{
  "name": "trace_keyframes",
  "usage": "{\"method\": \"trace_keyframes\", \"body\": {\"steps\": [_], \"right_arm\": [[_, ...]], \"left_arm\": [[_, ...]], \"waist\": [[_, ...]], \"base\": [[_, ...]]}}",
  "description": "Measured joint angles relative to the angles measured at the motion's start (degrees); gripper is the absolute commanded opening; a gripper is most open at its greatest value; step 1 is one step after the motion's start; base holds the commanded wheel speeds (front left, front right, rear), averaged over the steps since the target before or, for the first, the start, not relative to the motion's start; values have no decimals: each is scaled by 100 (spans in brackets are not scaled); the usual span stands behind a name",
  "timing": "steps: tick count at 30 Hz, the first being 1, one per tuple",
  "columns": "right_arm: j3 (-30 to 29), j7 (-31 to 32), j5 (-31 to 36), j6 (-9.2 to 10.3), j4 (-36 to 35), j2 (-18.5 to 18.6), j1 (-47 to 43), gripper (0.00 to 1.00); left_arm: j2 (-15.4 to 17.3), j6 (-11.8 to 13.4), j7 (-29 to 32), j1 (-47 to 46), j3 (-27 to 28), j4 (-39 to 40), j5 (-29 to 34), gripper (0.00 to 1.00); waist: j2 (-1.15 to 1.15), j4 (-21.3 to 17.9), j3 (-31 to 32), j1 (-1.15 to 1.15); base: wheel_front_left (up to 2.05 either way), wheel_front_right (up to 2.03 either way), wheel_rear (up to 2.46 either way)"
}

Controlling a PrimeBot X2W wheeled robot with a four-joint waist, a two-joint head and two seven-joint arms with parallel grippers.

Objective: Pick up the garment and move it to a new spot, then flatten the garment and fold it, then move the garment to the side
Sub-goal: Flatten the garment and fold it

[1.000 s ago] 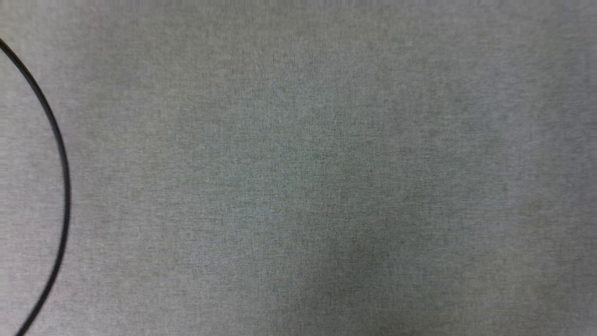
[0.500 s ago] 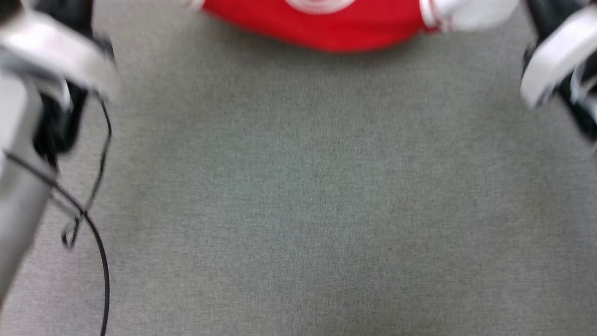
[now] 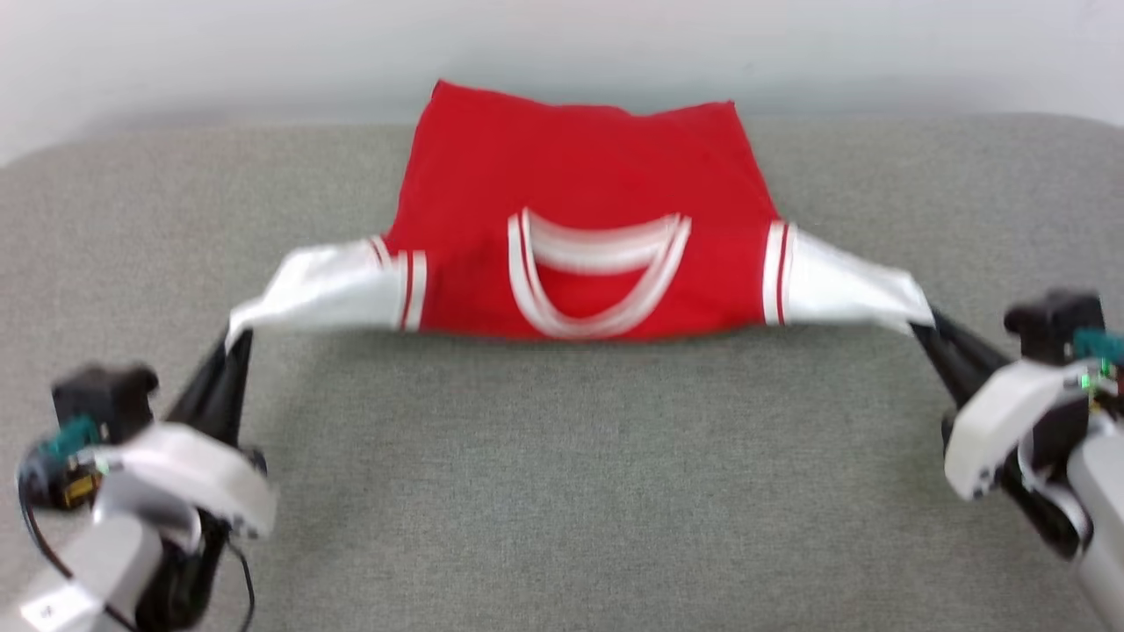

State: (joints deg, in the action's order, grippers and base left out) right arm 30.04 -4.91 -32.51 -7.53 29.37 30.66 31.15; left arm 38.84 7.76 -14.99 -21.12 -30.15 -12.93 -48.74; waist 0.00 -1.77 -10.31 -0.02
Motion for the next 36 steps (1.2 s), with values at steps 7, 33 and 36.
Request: {"method": "trace_keyframes", "body": {"steps": [7,33,36], "right_arm": [[-427,48,-91,-1,-142,-1,-1214,0],[-1967,292,107,-3,-699,-305,-4191,10],[-2084,285,118,-2,-838,-380,-4185,100]], "left_arm": [[-163,166,0,1113,244,109,-99,0],[-1033,-80,0,3251,945,-390,105,0],[-1106,-145,0,3223,981,-415,210,0]], "waist": [[0,-23,398,0],[0,297,1048,2],[0,302,1054,2]], "base": [[0,0,0],[0,0,0],[0,0,0]]}}
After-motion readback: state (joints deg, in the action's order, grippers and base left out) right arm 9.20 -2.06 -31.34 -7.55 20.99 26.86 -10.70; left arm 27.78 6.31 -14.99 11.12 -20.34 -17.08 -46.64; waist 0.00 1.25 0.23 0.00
